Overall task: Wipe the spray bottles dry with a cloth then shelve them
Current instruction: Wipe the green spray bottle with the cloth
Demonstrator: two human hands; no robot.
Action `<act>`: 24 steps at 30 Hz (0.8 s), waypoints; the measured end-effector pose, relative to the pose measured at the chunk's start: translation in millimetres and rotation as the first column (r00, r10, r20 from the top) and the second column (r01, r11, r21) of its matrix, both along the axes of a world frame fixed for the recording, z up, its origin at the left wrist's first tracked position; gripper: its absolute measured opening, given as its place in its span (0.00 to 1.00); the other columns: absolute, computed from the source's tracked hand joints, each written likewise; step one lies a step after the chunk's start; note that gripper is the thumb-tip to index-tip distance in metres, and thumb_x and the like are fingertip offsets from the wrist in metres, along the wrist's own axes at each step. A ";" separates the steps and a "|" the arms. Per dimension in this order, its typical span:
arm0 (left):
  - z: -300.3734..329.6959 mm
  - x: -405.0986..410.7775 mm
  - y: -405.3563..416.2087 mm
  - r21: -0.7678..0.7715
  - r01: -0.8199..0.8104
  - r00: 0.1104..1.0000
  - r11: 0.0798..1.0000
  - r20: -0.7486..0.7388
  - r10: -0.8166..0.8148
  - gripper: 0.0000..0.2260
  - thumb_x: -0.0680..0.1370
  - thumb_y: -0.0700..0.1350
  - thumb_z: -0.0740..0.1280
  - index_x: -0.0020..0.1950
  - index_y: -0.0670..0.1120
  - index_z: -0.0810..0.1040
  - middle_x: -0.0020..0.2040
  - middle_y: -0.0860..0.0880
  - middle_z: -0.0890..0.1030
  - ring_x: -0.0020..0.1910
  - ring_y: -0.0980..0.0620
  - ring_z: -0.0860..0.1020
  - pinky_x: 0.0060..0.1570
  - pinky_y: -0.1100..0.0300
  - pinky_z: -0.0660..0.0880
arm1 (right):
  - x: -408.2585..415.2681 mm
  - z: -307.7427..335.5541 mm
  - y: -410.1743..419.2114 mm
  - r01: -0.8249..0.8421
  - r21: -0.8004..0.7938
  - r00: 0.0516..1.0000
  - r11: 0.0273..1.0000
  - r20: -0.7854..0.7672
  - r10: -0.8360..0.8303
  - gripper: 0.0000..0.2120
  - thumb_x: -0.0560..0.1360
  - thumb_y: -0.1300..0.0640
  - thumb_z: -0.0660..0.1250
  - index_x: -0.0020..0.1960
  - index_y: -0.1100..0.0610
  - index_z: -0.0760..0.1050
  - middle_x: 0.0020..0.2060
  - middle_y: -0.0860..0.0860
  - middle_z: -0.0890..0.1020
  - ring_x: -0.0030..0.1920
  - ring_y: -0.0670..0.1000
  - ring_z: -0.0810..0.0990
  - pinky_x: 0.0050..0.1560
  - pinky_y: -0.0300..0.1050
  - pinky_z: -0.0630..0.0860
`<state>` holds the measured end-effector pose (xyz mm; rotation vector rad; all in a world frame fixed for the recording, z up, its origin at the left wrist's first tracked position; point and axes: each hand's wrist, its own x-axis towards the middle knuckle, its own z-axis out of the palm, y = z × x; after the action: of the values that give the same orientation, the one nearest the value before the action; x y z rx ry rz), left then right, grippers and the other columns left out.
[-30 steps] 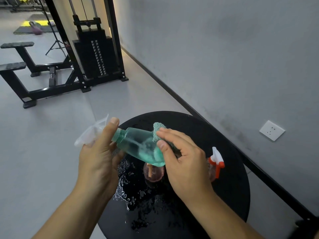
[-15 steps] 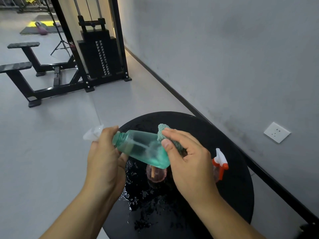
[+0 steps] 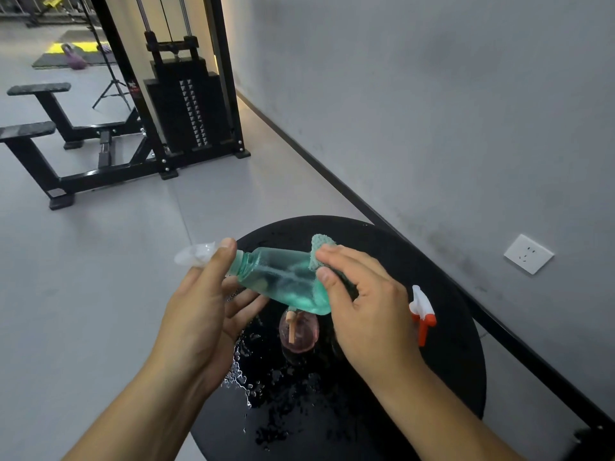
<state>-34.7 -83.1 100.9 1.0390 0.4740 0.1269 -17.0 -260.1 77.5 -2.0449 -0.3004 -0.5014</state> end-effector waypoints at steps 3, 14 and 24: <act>-3.5 -0.9 -6.2 -0.004 0.028 1.000 1.000 0.014 -0.028 0.13 0.81 0.51 0.72 0.58 0.45 0.77 0.52 0.40 0.89 0.51 0.41 0.89 0.55 0.47 0.82 | -3.2 -0.2 6.9 -0.035 -0.124 0.998 0.992 0.054 0.042 0.14 0.80 0.60 0.68 0.64 0.52 0.81 0.62 0.41 0.80 0.67 0.40 0.73 0.69 0.39 0.71; -8.6 2.5 -6.2 -0.034 0.094 0.994 0.995 0.065 -0.092 0.12 0.79 0.50 0.72 0.58 0.46 0.78 0.57 0.38 0.87 0.55 0.40 0.88 0.53 0.48 0.86 | -4.2 0.9 5.0 -0.046 -0.138 0.995 0.989 0.081 0.058 0.13 0.80 0.60 0.68 0.64 0.52 0.81 0.62 0.42 0.80 0.67 0.40 0.73 0.72 0.46 0.69; -11.0 3.2 -5.2 -0.039 0.088 0.993 0.995 0.083 -0.084 0.17 0.78 0.49 0.72 0.64 0.46 0.77 0.60 0.38 0.85 0.56 0.40 0.87 0.50 0.50 0.86 | -2.9 2.3 3.3 -0.067 -0.125 0.997 0.990 0.034 0.072 0.12 0.81 0.60 0.67 0.63 0.52 0.81 0.61 0.42 0.80 0.66 0.40 0.74 0.67 0.40 0.72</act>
<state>-31.4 -88.3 89.9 1.0067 0.3558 0.0816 -19.9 -256.8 79.8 -2.1381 -0.4337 -0.4908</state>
